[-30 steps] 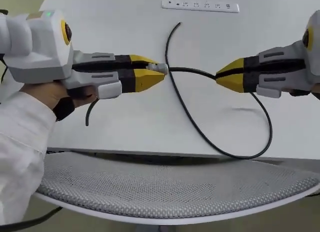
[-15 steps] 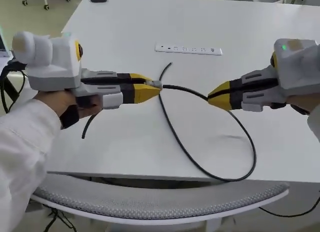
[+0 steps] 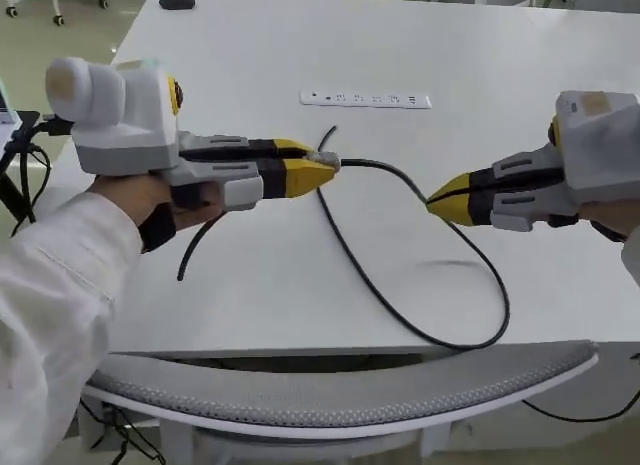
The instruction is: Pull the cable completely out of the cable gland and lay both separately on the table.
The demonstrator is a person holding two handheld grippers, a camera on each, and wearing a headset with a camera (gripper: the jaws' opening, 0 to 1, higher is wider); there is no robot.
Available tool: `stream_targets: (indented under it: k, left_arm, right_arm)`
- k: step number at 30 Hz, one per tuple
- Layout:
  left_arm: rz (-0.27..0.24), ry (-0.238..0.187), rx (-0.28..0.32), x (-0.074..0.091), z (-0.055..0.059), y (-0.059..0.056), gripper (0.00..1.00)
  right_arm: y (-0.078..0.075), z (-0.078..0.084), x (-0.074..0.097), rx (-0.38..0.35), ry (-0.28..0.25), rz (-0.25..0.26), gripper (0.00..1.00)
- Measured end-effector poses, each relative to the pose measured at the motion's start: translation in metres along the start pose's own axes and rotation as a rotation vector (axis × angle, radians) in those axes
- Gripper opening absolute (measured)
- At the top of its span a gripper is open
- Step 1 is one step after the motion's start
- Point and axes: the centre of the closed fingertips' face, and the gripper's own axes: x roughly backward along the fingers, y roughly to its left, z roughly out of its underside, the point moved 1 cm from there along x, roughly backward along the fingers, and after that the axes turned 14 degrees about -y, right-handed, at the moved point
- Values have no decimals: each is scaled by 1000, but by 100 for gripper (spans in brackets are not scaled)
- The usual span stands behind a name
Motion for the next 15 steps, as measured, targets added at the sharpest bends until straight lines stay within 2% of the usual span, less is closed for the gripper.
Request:
stream_targets:
  k: [2,5,8,11,13,15]
  left_arm:
    - [20,10,2,2,3,-3,16]
    - [37,37,-9,5,9,-6,16]
    - [55,61,-29,5,11,-11,16]
    - [66,59,-31,4,7,-15,16]
    - [86,53,-37,2,6,-18,16]
    - [91,52,-52,0,6,-17,16]
  right_arm:
    - [6,-8,-4,-2,-29,8,2]
    - [11,-21,-11,27,-53,10,14]
    - [16,-42,-24,101,-77,-58,21]
    - [15,-55,-35,139,-69,-84,25]
    - [20,-63,-45,167,-78,-144,27]
    - [24,-63,-54,208,-64,-195,27]
